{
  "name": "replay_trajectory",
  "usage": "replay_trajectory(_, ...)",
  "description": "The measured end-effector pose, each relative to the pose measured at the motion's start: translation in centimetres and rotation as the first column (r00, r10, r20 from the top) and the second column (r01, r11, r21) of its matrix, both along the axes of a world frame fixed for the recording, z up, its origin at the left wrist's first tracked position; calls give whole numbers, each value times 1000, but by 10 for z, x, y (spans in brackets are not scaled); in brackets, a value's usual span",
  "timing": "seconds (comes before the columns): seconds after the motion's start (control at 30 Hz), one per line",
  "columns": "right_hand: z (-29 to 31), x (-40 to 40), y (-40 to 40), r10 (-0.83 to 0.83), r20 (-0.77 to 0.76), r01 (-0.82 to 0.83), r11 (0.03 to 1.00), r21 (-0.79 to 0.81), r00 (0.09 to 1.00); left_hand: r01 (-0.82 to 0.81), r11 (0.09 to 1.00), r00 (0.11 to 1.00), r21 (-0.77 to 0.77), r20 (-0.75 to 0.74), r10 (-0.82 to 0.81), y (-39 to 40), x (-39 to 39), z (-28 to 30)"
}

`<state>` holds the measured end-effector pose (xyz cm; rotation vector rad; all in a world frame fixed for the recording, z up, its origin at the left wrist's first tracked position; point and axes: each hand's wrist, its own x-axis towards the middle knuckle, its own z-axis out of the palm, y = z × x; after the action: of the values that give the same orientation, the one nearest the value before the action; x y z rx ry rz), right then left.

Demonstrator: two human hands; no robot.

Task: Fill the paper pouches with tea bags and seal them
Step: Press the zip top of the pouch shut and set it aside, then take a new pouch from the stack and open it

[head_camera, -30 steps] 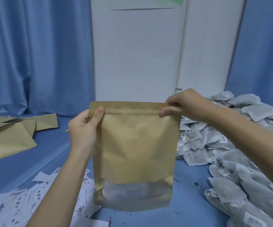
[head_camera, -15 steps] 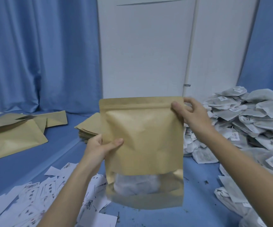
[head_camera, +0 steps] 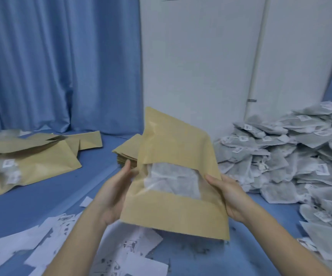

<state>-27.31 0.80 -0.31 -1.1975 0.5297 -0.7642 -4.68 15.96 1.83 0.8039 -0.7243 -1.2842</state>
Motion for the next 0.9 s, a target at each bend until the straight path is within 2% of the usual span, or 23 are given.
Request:
replay_trajectory(0.03,3,18,-1,24,-5,-24,999,46,1000,-20,999,995,-41,-103,16,5,8,-5)
replay_trajectory(0.1,23,73,-1,84,-47,-80,993,83,995,-167,971,954,-170,-278,115,8,27,-9)
replay_trajectory(0.2,82,187,3,143,0,-143,989,36,990,-427,860,831,-279,-497,252,-6,59,5)
replay_trajectory(0.27,116,255,16,198,7,-198,980,27,980,-549,810,747,-204,-554,367,-21,79,17)
replay_trajectory(0.33,123,301,21,165,-114,-170,985,-39,980,-601,798,696,-41,-517,498,-34,98,19)
replay_trajectory(0.43,89,319,-2,-93,-319,-8,953,-303,943,-627,770,656,118,-453,603,-47,119,7)
replay_trajectory(0.5,54,309,-30,-292,-405,6,817,-577,867,-632,754,645,178,-419,640,-56,127,-4)
replay_trajectory(0.57,23,287,-56,-475,-517,-131,633,-763,713,-607,760,660,234,-385,646,-66,128,-14)
replay_trajectory(0.63,-5,263,-80,-600,-614,-326,526,-786,512,-568,776,689,276,-357,631,-77,125,-24)
replay_trajectory(0.7,-23,243,-95,-643,-664,-435,508,-743,382,-533,790,711,303,-347,612,-85,120,-31)
replay_trajectory(0.8,-37,226,-102,-711,-619,-507,419,-753,332,-493,804,736,332,-335,589,-93,111,-36)
replay_trajectory(0.9,-40,214,-91,-800,-465,-572,193,-797,379,-480,813,754,331,-318,575,-99,98,-38)
